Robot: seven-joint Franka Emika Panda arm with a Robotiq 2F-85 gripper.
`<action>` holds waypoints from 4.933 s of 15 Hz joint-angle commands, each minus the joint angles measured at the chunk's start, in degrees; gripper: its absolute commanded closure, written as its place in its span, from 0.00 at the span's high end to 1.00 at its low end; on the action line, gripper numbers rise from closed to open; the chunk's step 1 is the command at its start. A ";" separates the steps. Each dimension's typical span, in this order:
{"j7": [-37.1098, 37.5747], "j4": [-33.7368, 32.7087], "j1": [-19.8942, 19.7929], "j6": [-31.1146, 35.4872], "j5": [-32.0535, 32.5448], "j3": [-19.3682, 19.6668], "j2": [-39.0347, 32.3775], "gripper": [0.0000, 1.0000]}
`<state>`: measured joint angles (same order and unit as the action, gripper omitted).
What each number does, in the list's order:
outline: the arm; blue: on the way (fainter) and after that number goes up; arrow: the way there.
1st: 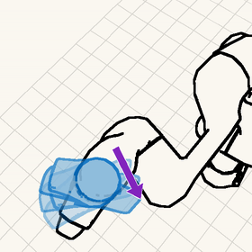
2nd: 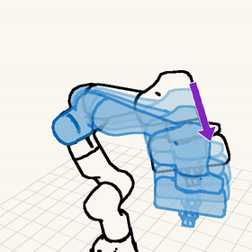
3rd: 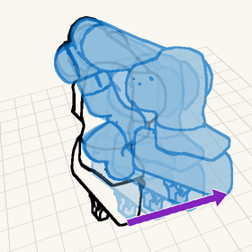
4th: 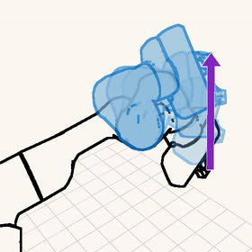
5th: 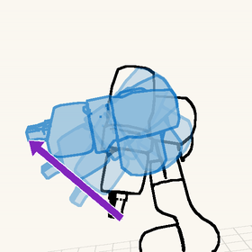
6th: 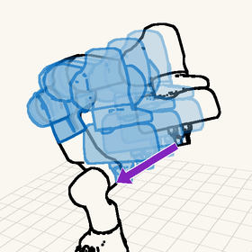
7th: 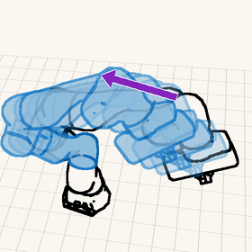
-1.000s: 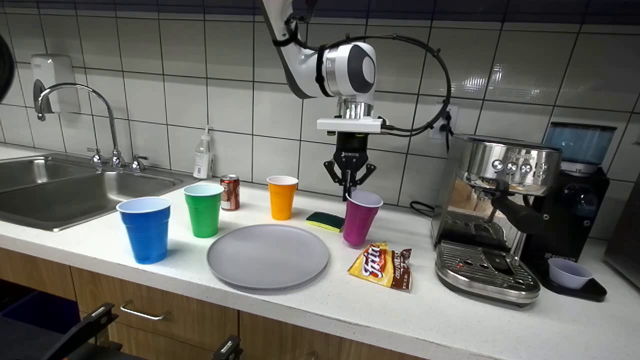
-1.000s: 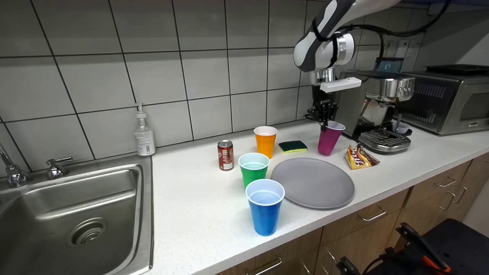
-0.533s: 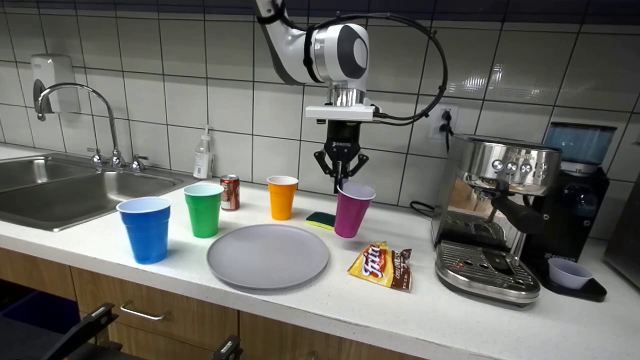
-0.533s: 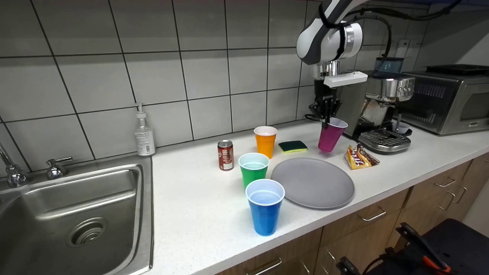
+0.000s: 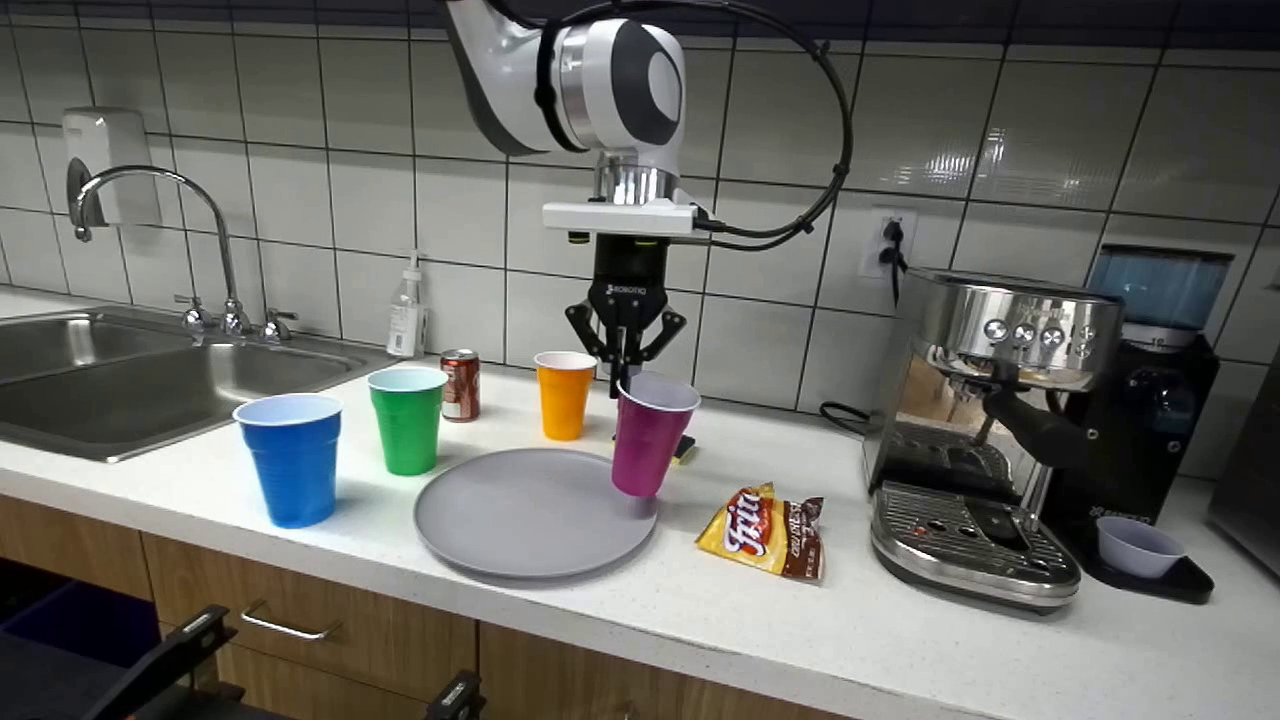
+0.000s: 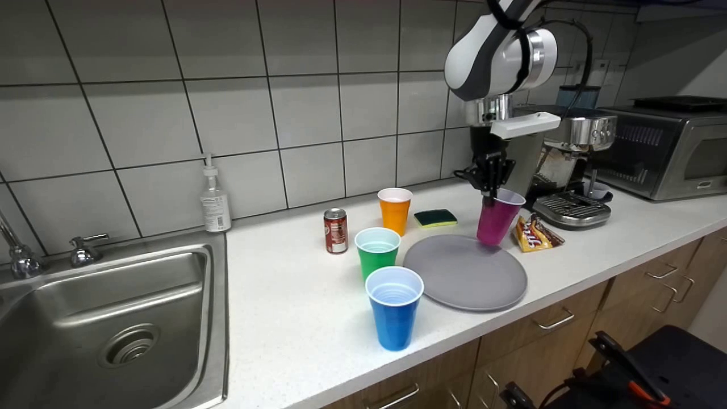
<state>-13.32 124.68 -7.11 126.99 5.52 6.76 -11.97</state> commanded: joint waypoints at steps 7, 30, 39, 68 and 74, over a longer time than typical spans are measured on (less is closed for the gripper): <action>2.34 13.86 2.63 3.45 3.81 -1.15 9.10 0.01; 3.60 16.84 3.46 4.13 2.62 -2.22 12.07 1.00; 4.35 13.28 3.84 4.99 1.72 -2.56 11.84 1.00; 30.59 -24.07 6.46 3.70 -7.89 -2.57 -18.57 1.00; 34.69 -28.93 7.00 2.70 -8.03 -2.20 -22.93 1.00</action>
<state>19.24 99.91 -0.93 132.55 -1.39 3.70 -32.49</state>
